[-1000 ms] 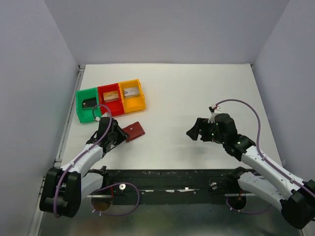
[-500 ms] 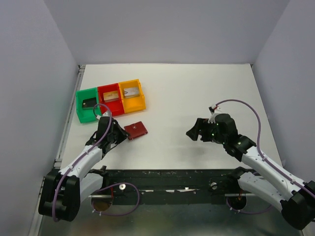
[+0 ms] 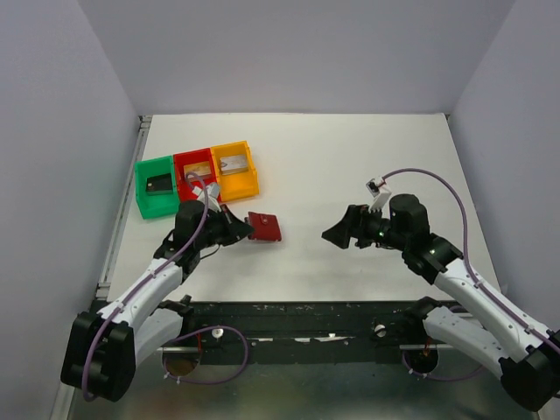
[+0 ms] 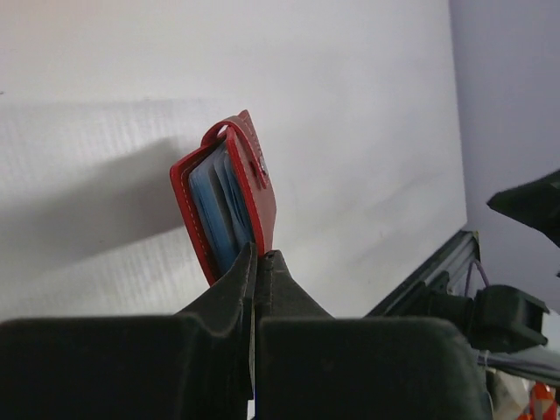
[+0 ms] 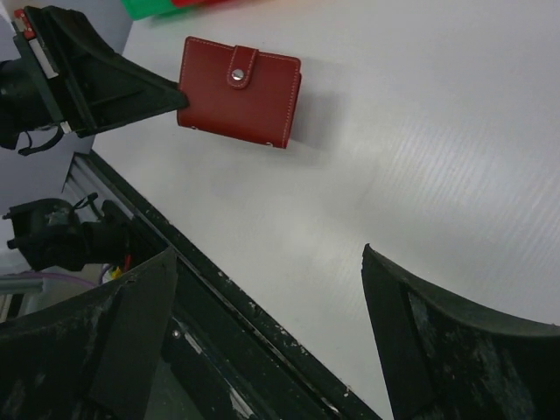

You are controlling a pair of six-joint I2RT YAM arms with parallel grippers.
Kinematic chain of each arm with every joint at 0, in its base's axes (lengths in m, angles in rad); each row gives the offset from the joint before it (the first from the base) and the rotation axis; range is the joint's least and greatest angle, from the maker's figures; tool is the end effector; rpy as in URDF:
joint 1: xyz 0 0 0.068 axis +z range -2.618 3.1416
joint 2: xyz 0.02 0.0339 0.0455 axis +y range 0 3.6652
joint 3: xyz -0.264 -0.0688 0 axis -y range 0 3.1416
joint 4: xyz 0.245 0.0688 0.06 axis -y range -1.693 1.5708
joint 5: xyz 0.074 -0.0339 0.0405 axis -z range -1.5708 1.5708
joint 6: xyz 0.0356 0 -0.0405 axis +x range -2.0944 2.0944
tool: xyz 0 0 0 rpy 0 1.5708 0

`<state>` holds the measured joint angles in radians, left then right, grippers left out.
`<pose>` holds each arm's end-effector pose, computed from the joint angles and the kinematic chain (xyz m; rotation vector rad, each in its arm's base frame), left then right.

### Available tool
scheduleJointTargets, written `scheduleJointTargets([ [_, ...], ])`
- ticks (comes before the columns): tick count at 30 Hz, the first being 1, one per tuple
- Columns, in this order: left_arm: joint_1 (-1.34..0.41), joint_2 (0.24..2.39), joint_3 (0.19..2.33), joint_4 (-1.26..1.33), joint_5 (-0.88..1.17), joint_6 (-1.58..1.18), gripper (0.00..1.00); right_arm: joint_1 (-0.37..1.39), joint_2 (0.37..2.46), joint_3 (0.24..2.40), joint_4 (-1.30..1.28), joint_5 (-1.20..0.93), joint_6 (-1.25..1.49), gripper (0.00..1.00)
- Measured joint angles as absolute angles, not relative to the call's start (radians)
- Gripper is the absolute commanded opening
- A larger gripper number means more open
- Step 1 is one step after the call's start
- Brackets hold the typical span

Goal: Take the credit cards out of the card holder
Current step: Open the card holder at the center of the board.

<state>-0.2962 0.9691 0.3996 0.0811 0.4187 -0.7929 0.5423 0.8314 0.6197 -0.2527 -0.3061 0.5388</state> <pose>0.1902 -0.0732 0.1996 -0.2664 2.1850 -1.0767 0.1579 0.1076 0.2674 -0.2084 2.1485 0.9671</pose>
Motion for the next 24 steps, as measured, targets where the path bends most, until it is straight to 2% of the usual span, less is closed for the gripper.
scheduleJointTargets([
  [13, -0.436, 0.97, 0.559, 0.205, 0.652, -0.702, 0.0, 0.542, 0.908, 0.645, -0.154, -0.537, 0.592, 0.89],
  [24, -0.454, 0.974, 0.565, 0.342, 0.785, -0.709, 0.0, 0.542, 0.883, 0.608, -0.046, -0.58, 0.65, 0.81],
])
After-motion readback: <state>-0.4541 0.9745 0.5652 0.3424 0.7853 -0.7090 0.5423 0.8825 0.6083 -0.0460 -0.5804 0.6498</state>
